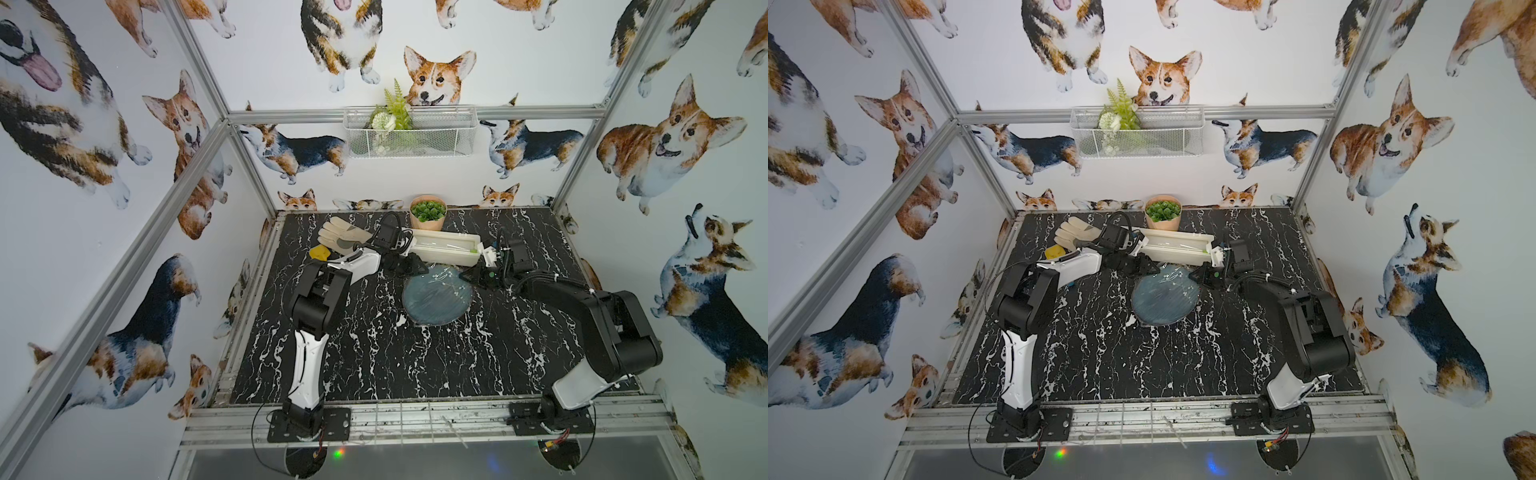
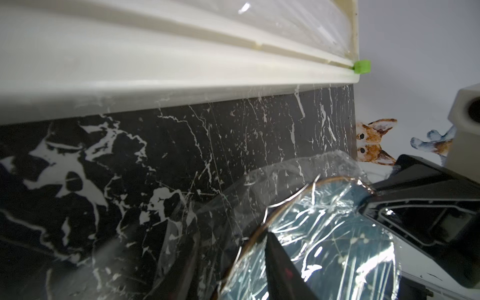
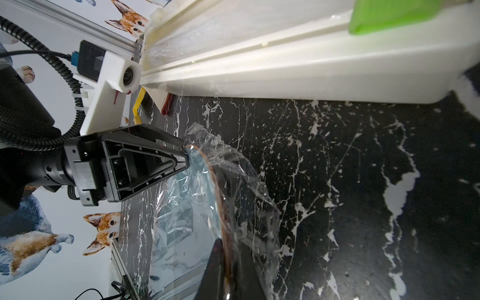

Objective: Wrap the plate with plastic wrap
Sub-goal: Cover the plate with plastic wrap.

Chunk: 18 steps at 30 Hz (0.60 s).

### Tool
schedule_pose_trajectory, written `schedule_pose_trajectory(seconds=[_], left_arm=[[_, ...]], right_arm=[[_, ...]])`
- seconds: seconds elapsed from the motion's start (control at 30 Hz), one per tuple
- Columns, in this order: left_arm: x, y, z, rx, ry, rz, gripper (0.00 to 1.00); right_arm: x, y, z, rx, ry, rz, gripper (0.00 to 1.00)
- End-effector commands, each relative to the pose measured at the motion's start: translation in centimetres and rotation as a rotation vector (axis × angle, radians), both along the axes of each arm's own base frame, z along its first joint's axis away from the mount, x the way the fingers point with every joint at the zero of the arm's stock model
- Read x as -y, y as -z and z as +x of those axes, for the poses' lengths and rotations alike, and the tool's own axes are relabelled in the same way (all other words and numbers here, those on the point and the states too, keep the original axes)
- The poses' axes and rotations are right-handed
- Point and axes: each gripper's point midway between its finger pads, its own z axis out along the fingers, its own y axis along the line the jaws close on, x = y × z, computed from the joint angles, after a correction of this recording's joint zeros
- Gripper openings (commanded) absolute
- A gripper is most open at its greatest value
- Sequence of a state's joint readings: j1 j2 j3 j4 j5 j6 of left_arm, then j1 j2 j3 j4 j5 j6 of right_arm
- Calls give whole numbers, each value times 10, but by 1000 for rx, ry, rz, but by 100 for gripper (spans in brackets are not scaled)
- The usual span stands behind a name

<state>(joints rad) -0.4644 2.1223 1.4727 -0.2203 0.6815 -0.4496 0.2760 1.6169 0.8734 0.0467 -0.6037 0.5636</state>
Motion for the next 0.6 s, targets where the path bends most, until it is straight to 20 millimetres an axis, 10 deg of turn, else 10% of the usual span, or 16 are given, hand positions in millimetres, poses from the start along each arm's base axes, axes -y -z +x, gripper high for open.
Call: schedule_pose_trajectory(seconds=[0.0, 0.57], left_arm=[[16, -14, -9, -35, 52, -109, 45], [10, -19, -26, -73, 83, -150, 78]], right_arm=[[-16, -30, 16, 99, -13, 87, 0], [-22, -46, 17, 136, -25, 107, 0]])
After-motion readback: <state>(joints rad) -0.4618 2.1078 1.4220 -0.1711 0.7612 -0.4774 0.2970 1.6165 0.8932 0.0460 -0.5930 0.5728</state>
